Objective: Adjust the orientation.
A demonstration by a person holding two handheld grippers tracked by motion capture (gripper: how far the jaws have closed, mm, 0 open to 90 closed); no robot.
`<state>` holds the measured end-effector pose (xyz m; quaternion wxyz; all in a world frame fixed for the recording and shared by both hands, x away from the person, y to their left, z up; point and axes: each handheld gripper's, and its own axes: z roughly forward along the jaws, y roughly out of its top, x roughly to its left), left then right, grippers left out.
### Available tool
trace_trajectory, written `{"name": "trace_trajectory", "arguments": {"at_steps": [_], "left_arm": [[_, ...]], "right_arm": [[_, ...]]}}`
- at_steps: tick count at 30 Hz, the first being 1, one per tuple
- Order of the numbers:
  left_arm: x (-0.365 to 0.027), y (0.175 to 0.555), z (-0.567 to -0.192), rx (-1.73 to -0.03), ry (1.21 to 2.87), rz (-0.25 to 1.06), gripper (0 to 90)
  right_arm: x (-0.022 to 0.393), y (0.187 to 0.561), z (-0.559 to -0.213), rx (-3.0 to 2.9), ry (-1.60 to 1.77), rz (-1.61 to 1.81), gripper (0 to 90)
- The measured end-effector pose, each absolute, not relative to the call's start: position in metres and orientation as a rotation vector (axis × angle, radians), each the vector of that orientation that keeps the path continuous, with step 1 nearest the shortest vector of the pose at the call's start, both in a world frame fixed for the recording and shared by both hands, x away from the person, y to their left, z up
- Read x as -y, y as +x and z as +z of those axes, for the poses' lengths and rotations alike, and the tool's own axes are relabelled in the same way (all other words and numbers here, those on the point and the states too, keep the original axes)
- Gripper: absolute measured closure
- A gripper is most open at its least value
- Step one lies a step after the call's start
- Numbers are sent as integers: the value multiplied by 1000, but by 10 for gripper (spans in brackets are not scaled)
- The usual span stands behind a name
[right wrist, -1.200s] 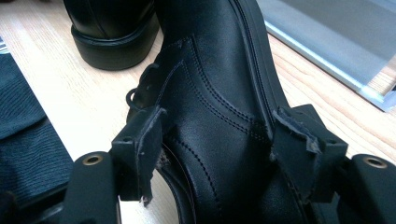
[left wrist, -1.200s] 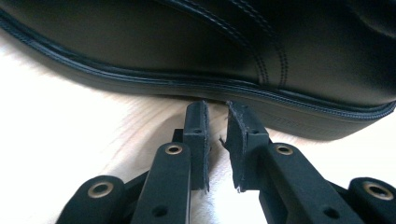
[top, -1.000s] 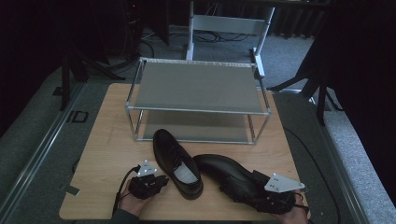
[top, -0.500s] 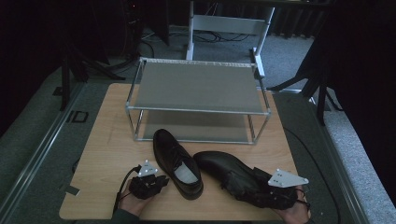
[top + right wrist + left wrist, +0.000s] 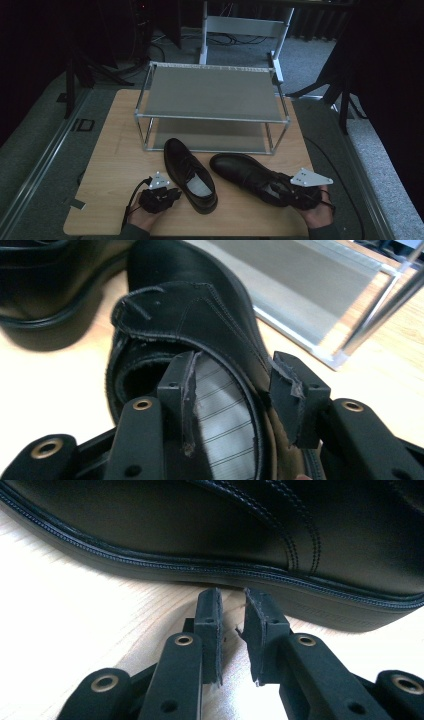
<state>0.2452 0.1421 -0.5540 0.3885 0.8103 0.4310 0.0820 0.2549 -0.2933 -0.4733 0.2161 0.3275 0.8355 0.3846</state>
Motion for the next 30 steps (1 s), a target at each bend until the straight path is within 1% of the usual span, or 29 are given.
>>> {"name": "trace_trajectory", "arguments": {"at_steps": [9,14,17,23,26,27,29,30], "left_arm": [[-141,245,-555,-1093,2066,203,771],[-141,246,-556,-1093,2068,202,769],[-140,246,-556,-1093,2066,202,769],[-141,246,-555,-1095,2062,200,769],[-141,246,-555,-1096,2061,199,769],[-141,246,-555,-1096,2061,199,769],[-140,246,-556,-1091,2068,198,769],[-140,246,-556,-1090,2071,198,769]], "right_arm": [[301,287,-481,-2309,981,1045,571],[303,295,-481,-2316,999,1037,578],[302,300,-482,-2322,986,978,550],[303,315,-485,-2348,979,887,525],[305,315,-483,-2362,968,887,472],[305,315,-483,-2362,968,887,472],[304,315,-483,-2400,933,903,428],[303,316,-484,-2404,927,899,427]]}}
